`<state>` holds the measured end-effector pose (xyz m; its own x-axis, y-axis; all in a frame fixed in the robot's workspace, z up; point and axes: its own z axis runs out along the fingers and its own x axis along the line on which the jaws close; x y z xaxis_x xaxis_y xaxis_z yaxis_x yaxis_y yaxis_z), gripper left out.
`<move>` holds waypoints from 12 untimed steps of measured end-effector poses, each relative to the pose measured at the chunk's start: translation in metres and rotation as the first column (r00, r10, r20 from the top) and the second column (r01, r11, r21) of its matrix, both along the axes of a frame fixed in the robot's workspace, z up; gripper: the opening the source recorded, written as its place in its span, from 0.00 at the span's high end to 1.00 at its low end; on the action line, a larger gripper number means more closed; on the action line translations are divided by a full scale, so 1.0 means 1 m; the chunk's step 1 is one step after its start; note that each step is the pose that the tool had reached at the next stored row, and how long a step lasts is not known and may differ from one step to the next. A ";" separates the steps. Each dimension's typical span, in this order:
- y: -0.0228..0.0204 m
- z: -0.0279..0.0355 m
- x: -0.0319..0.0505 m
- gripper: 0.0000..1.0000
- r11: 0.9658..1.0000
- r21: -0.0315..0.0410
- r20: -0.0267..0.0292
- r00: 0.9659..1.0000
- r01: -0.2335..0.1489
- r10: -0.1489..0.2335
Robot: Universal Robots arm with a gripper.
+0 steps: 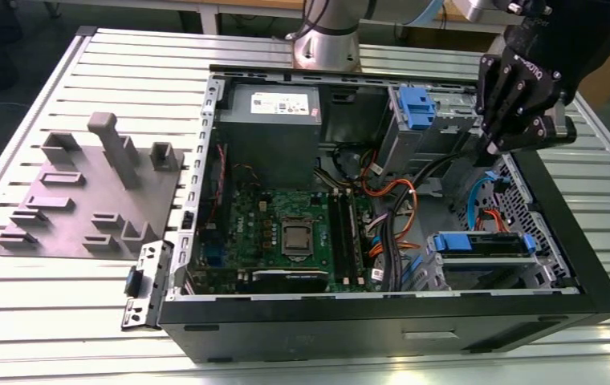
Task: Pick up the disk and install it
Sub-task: 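Insert the second disk wire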
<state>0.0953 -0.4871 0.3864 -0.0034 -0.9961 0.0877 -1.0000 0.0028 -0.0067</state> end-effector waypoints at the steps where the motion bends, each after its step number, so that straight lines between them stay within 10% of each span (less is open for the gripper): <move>1: 0.0001 0.0001 0.0019 0.89 1.000 -0.011 0.000 1.000 0.000 0.000; 5: 0.0000 -0.0010 0.0073 0.89 0.998 -0.065 0.000 1.000 0.000 0.000; 12: 0.0000 -0.0030 0.0103 0.89 0.997 -0.072 0.000 1.000 0.001 -0.001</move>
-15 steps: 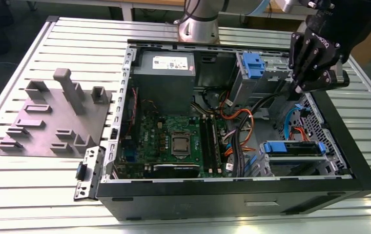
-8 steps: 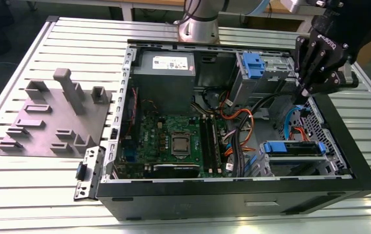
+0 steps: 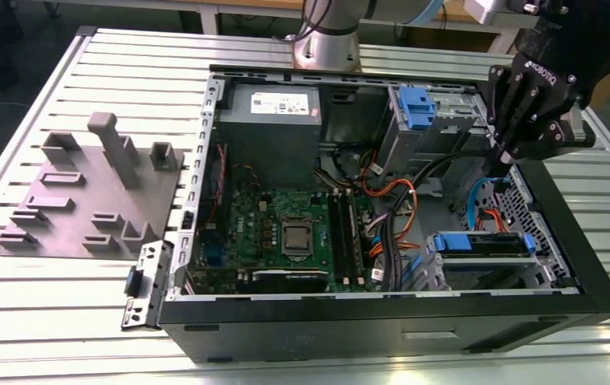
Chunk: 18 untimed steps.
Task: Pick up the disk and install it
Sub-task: 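Insert the second disk wire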
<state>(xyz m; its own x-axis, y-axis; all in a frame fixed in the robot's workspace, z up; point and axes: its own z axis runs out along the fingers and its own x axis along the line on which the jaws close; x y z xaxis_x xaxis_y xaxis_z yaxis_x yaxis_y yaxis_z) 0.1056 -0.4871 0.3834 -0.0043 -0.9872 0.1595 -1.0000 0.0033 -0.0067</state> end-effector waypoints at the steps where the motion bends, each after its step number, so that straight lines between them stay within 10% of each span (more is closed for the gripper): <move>1: 0.0001 -0.0004 0.0016 0.89 1.000 0.000 -0.002 1.000 0.000 0.000; 9: 0.0005 -0.0103 0.0106 0.69 1.000 0.000 -0.016 1.000 0.005 -0.005; 18: 0.0014 -0.0177 0.0127 0.69 1.000 -0.001 -0.018 1.000 0.007 -0.007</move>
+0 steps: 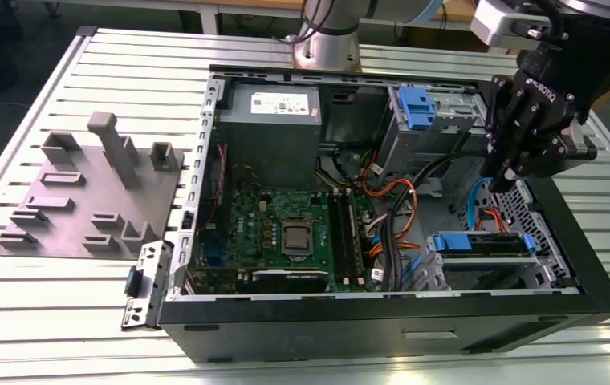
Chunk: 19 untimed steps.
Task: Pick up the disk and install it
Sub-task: 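Insert the second disk wire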
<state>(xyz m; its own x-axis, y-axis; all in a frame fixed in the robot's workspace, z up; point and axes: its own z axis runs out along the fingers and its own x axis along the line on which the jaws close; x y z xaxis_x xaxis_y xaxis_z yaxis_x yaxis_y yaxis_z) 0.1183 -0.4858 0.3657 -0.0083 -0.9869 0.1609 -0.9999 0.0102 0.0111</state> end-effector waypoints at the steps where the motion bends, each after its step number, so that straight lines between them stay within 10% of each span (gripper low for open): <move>1: 0.0002 -0.0002 0.0006 0.69 1.000 0.000 0.000 1.000 0.000 0.000; 12: 0.0001 -0.0024 0.0010 0.84 1.000 0.000 0.000 1.000 0.000 0.000; 19: -0.0089 -0.0035 -0.0053 0.84 1.000 0.004 0.001 1.000 -0.005 0.005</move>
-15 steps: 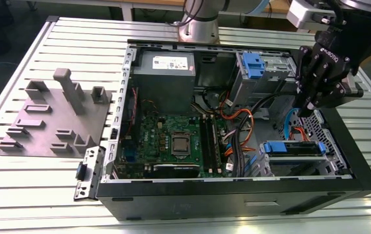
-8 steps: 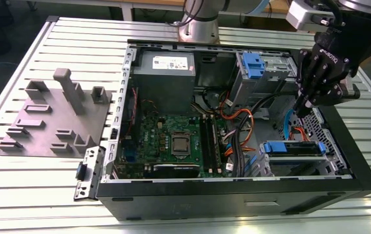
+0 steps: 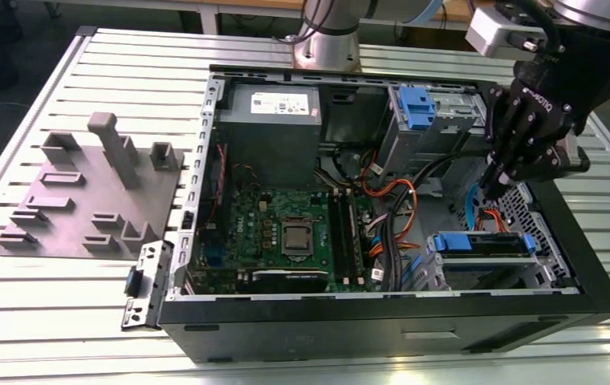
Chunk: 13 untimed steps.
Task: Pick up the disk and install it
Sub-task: 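Insert the second disk wire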
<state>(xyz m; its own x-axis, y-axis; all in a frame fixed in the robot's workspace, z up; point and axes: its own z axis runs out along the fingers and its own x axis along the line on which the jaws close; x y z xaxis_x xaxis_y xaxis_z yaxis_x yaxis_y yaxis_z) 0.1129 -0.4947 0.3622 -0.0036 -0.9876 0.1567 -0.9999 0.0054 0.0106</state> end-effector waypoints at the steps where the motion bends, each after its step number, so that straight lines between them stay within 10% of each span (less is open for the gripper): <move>1: -0.0015 -0.0006 -0.0005 0.84 1.000 0.002 0.001 1.000 0.000 0.000; 4: -0.0057 -0.0030 -0.0016 0.84 1.000 0.015 0.003 1.000 -0.001 0.001; 7: -0.0081 -0.0038 -0.0024 0.84 0.999 0.052 0.005 1.000 -0.001 0.001; 13: -0.0146 -0.0065 -0.0047 0.84 0.998 0.055 0.039 0.999 -0.003 0.001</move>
